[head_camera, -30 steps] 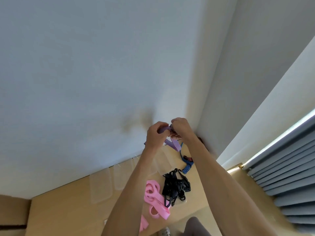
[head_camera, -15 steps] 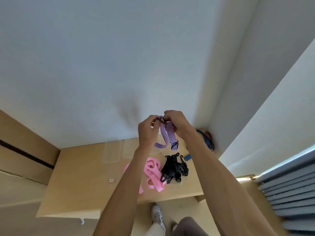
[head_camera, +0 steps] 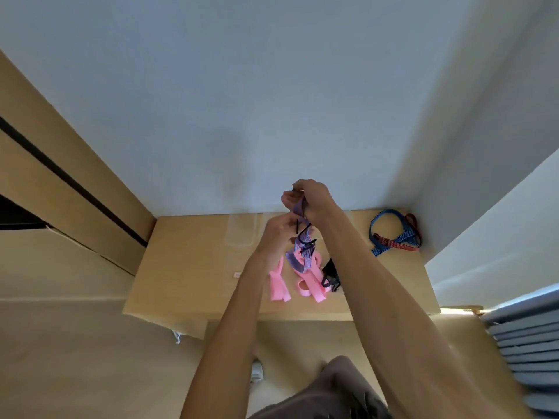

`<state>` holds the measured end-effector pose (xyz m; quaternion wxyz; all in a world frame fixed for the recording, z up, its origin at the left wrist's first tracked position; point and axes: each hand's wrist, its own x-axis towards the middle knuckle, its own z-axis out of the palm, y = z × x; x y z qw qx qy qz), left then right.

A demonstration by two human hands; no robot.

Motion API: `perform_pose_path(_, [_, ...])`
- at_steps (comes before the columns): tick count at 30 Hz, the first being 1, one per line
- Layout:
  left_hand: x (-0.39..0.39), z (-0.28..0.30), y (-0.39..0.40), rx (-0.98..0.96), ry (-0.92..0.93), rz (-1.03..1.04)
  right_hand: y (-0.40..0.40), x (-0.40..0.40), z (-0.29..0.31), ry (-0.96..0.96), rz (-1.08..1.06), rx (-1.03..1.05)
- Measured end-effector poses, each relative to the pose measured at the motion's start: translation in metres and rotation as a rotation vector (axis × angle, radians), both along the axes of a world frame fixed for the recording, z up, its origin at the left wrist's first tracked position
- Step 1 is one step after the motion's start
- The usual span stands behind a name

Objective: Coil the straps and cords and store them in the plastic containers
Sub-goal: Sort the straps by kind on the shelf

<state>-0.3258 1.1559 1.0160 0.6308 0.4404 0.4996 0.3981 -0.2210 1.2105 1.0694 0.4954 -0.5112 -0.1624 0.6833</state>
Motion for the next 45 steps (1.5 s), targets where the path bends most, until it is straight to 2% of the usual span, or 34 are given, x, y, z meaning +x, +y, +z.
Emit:
perform_pose_path(2, [-0.025,-0.001,0.002,-0.055,-0.103,0.105,0.001,-0.013,-0.008,-0.240,0.099,0.036])
perform_pose_path(4, [-0.057,-0.003,0.012,-0.065,-0.081,0.187,-0.004,-0.027,-0.017,-0.461,0.209,0.028])
perform_pose_path(6, [-0.089,-0.003,0.026,-0.055,-0.102,0.242,-0.011,-0.051,-0.029,-0.487,0.352,0.018])
perform_pose_path(8, [-0.118,-0.002,0.038,-0.048,-0.176,0.280,-0.021,-0.080,-0.039,-0.498,0.585,0.064])
perform_pose_path(10, [-0.141,-0.001,0.043,-0.038,-0.255,0.304,-0.030,-0.106,-0.049,-0.565,0.730,0.092])
perform_pose_path(12, [-0.159,-0.002,0.050,-0.025,-0.275,0.331,-0.035,-0.124,-0.055,-0.622,0.709,0.075])
perform_pose_path(15, [-0.183,-0.005,0.059,-0.019,-0.263,0.358,-0.035,-0.142,-0.057,-0.673,0.402,0.032])
perform_pose_path(16, [-0.190,-0.006,0.061,-0.020,-0.197,0.348,-0.033,-0.146,-0.056,-0.714,0.280,0.034])
perform_pose_path(18, [-0.204,-0.013,0.062,-0.016,0.108,0.292,-0.026,-0.151,-0.054,-0.895,0.119,0.098])
perform_pose_path(20, [-0.216,-0.020,0.061,0.011,0.463,0.237,-0.019,-0.158,-0.048,-1.045,0.101,0.184])
perform_pose_path(21, [-0.219,-0.021,0.060,0.014,0.562,0.256,-0.015,-0.161,-0.045,-1.081,0.102,0.224])
perform_pose_path(22, [-0.222,-0.021,0.060,0.019,0.580,0.305,-0.012,-0.166,-0.042,-1.098,0.100,0.258])
perform_pose_path(25, [-0.219,-0.016,0.060,0.044,0.369,0.443,-0.007,-0.181,-0.035,-0.998,0.119,0.347])
perform_pose_path(27, [-0.216,-0.009,0.059,0.062,0.311,0.420,-0.006,-0.191,-0.032,-0.867,0.136,0.408])
perform_pose_path(33, [-0.219,0.000,0.071,0.069,0.357,0.294,0.000,-0.197,-0.029,-0.532,0.147,0.477])
perform_pose_path(37, [-0.217,-0.002,0.073,0.109,0.411,0.313,0.003,-0.199,-0.029,-0.381,0.153,0.463])
perform_pose_path(42, [-0.210,-0.004,0.071,-0.114,0.083,0.212,0.010,-0.198,-0.027,-0.401,0.077,0.456])
perform_pose_path(45, [-0.207,-0.011,0.062,-0.177,-0.140,0.131,0.016,-0.200,-0.018,-0.399,-0.034,0.418])
